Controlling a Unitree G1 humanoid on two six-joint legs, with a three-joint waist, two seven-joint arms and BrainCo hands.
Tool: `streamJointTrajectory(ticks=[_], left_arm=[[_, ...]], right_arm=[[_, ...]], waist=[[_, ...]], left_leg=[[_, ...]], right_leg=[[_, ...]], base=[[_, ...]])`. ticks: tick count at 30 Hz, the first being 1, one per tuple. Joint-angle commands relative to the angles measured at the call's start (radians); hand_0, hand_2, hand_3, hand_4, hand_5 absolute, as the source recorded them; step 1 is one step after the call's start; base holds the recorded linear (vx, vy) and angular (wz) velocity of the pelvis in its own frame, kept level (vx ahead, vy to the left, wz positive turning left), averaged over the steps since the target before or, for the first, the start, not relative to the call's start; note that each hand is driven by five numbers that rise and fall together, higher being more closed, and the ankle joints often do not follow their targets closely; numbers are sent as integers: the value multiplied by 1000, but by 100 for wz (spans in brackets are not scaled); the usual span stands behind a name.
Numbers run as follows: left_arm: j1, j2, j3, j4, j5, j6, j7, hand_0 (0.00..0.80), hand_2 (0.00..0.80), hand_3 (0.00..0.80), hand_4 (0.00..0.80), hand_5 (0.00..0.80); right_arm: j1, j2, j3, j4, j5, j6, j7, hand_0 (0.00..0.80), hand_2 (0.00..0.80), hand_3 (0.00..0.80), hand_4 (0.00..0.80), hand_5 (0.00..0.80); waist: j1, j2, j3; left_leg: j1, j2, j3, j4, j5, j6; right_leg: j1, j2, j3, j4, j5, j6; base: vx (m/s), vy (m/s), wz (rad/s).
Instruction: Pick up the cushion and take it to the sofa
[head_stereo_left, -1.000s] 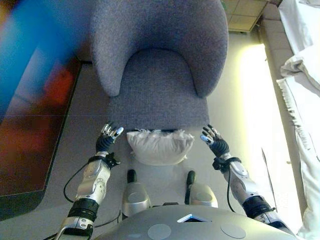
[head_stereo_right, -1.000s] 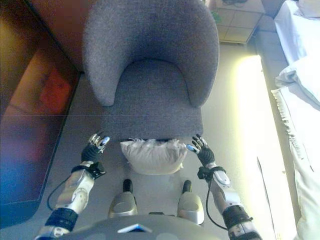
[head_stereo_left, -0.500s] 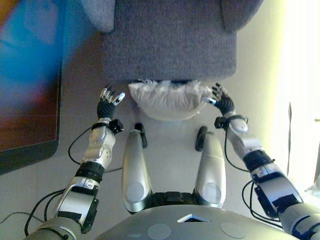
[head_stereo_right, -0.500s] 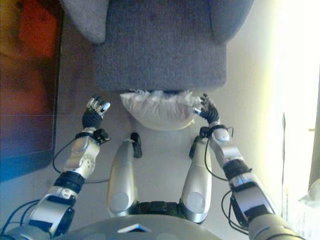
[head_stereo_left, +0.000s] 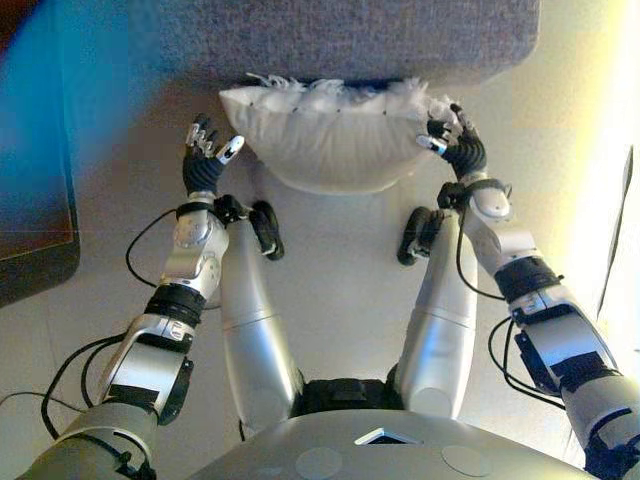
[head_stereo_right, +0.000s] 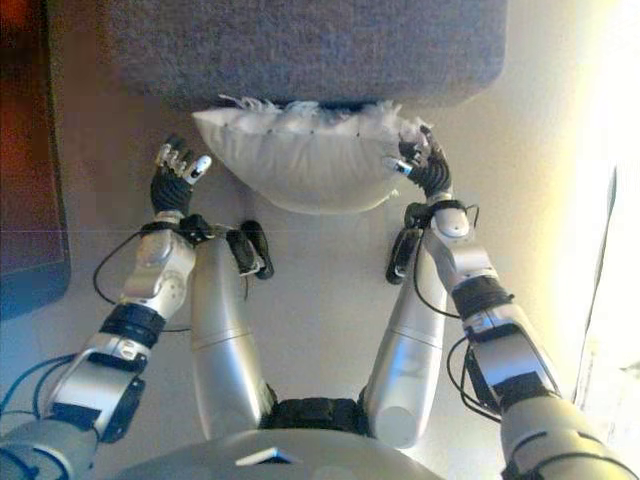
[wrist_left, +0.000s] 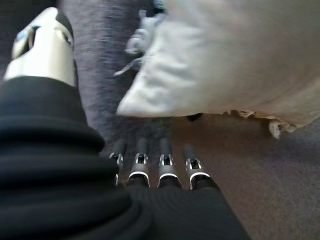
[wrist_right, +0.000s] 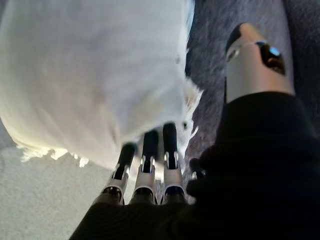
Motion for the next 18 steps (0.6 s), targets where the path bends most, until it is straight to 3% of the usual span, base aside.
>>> streamJointTrajectory(ticks=[1, 8, 14, 18], left_arm=[[-29, 28, 19, 54, -38, -11, -42, 0, 0, 0, 0, 0], [-36, 61, 45, 102, -119, 41, -87, 0, 0, 0, 0, 0], [-20, 84, 55, 109, -75, 69, -88, 0, 0, 0, 0, 0], [-16, 100, 55, 116, -73, 85, -73, 0, 0, 0, 0, 0]], right_arm=[[15, -19, -25, 14, 30, 7, -12, 0, 0, 0, 0, 0], [35, -42, -63, 50, 111, -18, -40, 0, 0, 0, 0, 0], [106, -40, -138, 13, 140, -61, -76, 0, 0, 0, 0, 0], [130, -60, -170, 14, 149, -48, -64, 0, 0, 0, 0, 0]], waist=[[-4, 8, -46], [-11, 1, -57], [-22, -6, -65], [-26, -10, -69]], left_leg=[[-22, 31, -39, 8, -62, -19], [-75, 44, -62, 110, -102, -19], [-89, 51, -77, 147, -115, -21], [-102, 57, -86, 165, -119, -24]], right_leg=[[-17, -22, 60, -7, 24, -3], [-79, -27, 90, 98, -8, -8], [-99, -37, 104, 130, -11, -9], [-113, -42, 113, 145, -9, -8]], base=[[66, 20, -4], [66, 26, -2], [54, 35, 0], [39, 33, -8]])
